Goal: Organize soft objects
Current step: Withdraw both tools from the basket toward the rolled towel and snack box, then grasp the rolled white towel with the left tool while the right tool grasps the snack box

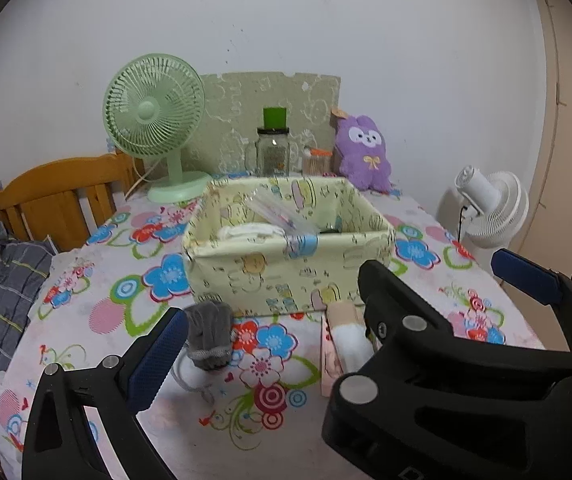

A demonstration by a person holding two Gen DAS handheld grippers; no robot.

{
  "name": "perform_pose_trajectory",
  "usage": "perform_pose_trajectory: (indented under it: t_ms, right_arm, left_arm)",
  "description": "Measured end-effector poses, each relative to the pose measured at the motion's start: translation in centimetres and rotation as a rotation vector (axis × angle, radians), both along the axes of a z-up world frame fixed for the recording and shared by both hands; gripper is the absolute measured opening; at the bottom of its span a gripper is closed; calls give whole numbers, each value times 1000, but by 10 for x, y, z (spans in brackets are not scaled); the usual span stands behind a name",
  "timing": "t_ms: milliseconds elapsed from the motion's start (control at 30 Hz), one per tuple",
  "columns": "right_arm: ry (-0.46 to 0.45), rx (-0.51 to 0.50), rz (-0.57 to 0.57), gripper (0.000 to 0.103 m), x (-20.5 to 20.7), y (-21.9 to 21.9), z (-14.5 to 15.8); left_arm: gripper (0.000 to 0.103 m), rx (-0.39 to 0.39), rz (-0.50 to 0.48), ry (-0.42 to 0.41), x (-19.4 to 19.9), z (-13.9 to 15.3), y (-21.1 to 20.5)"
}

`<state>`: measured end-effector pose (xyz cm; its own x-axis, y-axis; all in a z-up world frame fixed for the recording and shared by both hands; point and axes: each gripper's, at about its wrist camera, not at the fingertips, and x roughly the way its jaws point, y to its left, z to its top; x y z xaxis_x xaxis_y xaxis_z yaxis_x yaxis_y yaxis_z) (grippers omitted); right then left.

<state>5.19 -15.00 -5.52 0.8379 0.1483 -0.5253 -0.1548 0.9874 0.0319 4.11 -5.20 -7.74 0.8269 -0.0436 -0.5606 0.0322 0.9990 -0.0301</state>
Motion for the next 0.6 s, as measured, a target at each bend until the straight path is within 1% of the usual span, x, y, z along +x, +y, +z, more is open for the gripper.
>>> perform_pose_trajectory:
  t_ms: [233,300,467,600]
  right_arm:
    - [43,-3,0,101,6,-3,-23]
    - [59,3,3,97,9,-4,-28]
    - [85,4,6,93,14,-4,-40]
    - [115,8,0,87,19,-7,-50]
  left_arm:
    - [103,-11,0,39,4,-19,-4]
    - [103,-11,7,45,5,-22,-4]
    - [102,-6,11,66,9,-32,-6]
    - [102,-2,8,92,15,-41,-8]
